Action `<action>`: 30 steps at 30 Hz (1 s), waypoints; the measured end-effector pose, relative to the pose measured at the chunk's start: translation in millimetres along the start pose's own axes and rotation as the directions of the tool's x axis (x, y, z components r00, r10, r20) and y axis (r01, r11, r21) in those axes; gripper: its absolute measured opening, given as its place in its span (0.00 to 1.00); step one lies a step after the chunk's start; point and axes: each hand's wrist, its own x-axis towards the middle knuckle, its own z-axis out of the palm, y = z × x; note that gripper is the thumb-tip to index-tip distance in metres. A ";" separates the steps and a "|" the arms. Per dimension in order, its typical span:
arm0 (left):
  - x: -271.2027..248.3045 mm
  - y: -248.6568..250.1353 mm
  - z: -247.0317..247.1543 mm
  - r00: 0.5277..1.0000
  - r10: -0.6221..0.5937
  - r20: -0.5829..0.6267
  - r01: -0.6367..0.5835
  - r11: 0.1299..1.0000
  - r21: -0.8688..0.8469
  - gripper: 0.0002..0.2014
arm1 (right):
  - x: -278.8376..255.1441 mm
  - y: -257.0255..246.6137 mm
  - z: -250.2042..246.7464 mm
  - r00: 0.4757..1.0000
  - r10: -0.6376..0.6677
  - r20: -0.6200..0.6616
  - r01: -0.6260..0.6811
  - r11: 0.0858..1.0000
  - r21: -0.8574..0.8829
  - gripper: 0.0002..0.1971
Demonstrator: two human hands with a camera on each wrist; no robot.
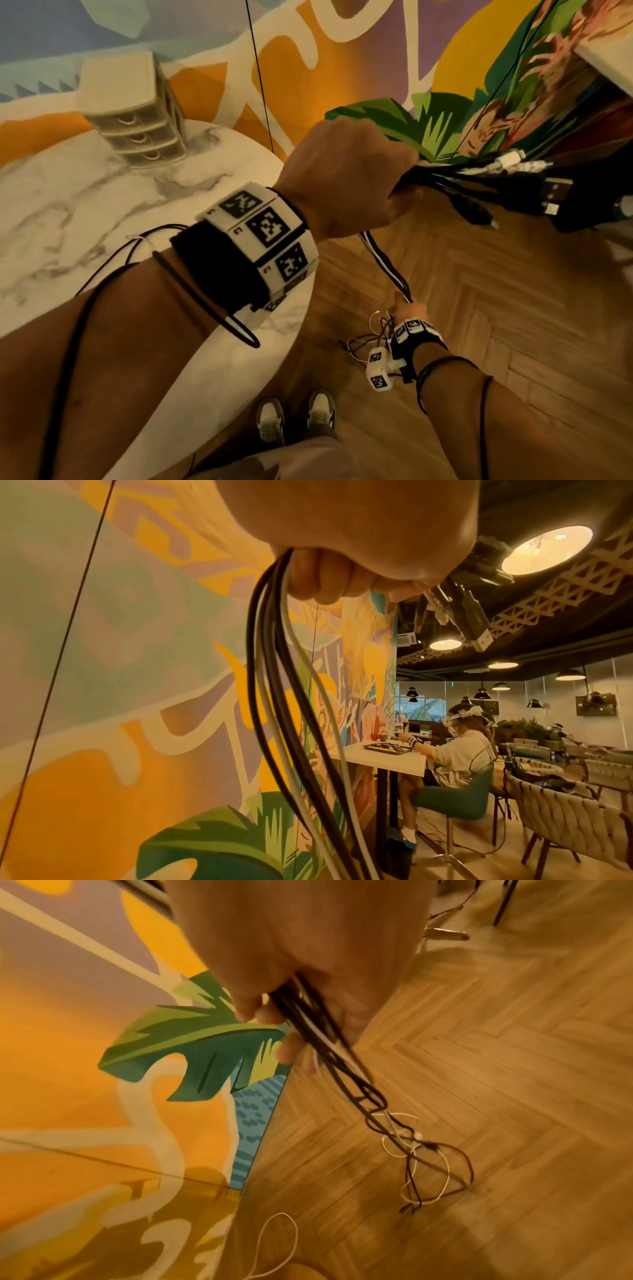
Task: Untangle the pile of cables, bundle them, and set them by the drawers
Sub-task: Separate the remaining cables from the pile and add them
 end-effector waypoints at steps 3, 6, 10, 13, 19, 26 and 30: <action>0.2 -7.4 -5.7 1.000 -0.017 -0.005 0.018 0.999 0.040 0.14 | -2.2 -3.9 4.7 0.991 -0.032 -0.132 0.052 0.987 0.150 0.13; 1.4 -15.7 -13.5 0.997 -0.063 -0.044 0.066 0.996 0.067 0.15 | 4.2 1.4 3.5 0.956 -0.104 -0.275 0.140 0.983 0.115 0.16; -3.2 -22.3 -14.9 0.987 -0.137 -0.087 0.144 0.986 0.085 0.15 | 19.1 12.7 -12.6 0.973 -0.017 -0.232 -0.006 0.995 -0.100 0.14; -12.2 -25.3 -8.7 0.990 -0.134 -0.046 0.139 0.982 0.130 0.17 | 24.5 12.9 -20.4 0.998 0.021 -0.056 -0.028 0.992 -0.120 0.16; -8.0 -41.3 -19.0 0.988 -0.153 -0.035 0.157 0.960 0.230 0.17 | 25.0 -15.1 -8.3 0.963 -0.268 0.037 0.256 0.860 -0.440 0.13; -1.2 -38.5 -12.3 0.989 -0.104 -0.104 0.122 0.974 0.192 0.15 | 28.5 -8.7 1.0 0.908 -0.217 0.357 0.417 0.403 -0.815 0.18; -0.5 -24.3 2.4 0.979 -0.172 -0.108 0.165 0.984 -0.074 0.14 | 20.3 -11.1 -0.3 0.870 -0.111 0.481 0.476 0.442 -0.760 0.28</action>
